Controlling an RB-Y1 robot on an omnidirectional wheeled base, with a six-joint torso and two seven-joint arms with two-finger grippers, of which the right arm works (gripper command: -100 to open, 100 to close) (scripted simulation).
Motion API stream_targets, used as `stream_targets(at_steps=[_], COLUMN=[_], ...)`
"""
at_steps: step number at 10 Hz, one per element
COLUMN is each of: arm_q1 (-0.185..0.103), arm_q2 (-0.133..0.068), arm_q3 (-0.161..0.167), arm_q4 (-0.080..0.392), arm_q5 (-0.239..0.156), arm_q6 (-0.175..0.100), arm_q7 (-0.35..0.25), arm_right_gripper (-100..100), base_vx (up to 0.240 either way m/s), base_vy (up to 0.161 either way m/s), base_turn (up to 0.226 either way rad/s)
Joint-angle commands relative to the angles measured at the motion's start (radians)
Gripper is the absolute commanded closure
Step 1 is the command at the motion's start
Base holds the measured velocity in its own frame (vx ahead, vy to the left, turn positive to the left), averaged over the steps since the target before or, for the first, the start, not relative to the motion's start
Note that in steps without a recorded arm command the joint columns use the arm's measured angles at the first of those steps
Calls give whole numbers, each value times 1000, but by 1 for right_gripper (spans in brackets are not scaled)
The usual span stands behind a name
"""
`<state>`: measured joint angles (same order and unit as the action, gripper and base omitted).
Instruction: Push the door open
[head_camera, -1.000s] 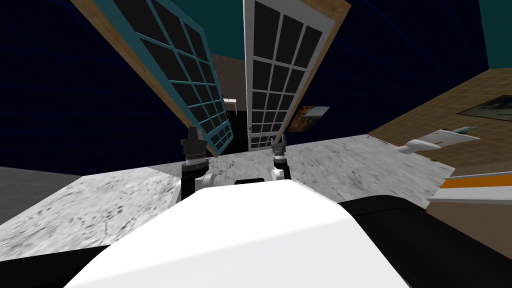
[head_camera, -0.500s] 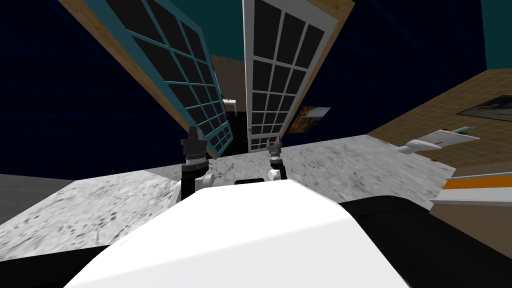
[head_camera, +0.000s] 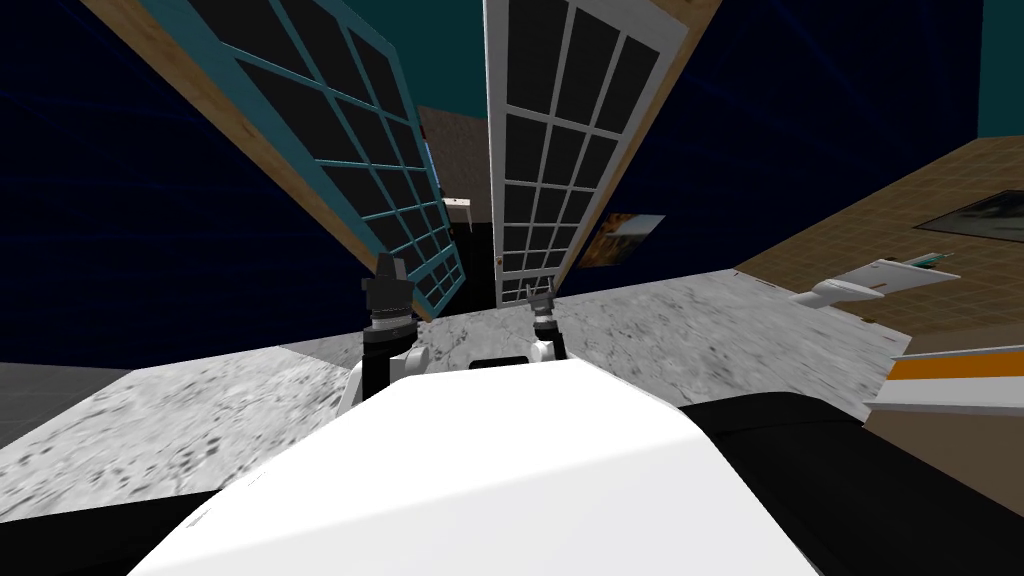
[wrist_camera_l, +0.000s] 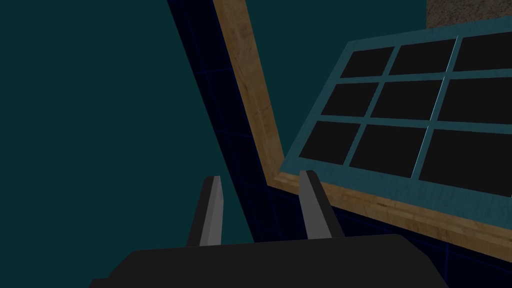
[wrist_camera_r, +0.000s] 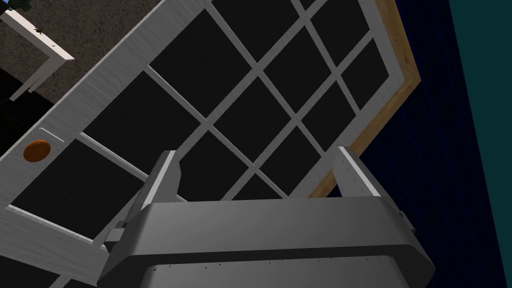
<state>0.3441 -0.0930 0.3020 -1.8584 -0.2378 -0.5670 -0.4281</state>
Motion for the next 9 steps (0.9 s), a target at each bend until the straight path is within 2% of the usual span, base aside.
stream_targets(at_steps=[1,3,4,6,7,9], arm_q1=[-8,-21,-34,-46,-59,-72], arm_q2=[-6,-11,-15,-19,-22,-26], arm_q3=[22,50,77,105,133,161], arm_q4=[36,78,121,164,207,250], arm_q5=[-24,-52,-82,-111,-140,-169], arm_q6=[-19,-36,-54,-72,-90,-108], arm_q7=[-27,-56,-85,-114,-144,-173], arm_right_gripper=[-100,-100,-100,-100,-100,-100], base_vx=[95,102,140,121,135,134], base_vy=[15,11,13,21,43,14], base_turn=[-11,-15,-25,-17,-20,-17])
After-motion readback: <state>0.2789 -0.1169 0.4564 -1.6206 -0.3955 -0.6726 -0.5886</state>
